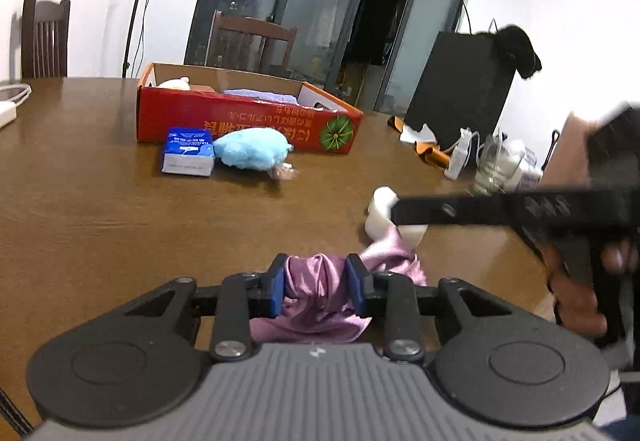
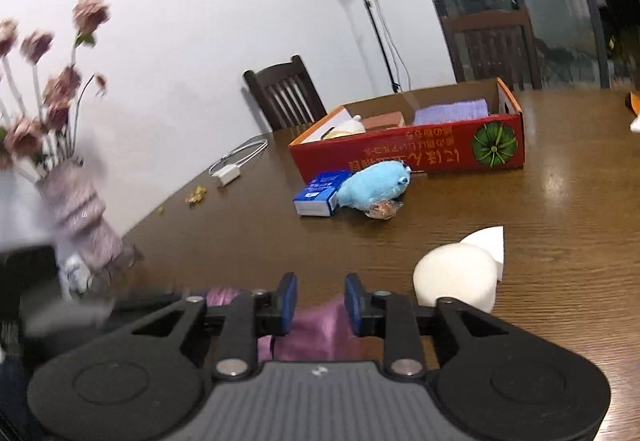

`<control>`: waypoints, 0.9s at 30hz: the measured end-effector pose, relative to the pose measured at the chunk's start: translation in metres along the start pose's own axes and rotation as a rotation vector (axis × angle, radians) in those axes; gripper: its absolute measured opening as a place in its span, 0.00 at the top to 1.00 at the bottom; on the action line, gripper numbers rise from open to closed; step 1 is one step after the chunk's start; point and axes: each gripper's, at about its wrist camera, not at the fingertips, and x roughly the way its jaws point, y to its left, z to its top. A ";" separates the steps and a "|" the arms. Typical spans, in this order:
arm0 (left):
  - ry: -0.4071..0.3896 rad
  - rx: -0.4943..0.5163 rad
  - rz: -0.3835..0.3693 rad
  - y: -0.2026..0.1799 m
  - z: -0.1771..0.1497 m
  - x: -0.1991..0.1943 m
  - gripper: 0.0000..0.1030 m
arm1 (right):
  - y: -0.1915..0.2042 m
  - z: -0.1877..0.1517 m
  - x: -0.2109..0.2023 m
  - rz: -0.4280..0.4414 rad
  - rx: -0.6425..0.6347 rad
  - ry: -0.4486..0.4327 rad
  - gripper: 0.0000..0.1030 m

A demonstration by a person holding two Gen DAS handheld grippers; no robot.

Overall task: Organize soft objects
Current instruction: 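Carry the bow over and down into the red box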

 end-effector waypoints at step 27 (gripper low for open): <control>0.026 -0.110 -0.122 0.021 0.040 0.011 0.73 | -0.008 0.000 0.012 0.030 0.032 0.046 0.83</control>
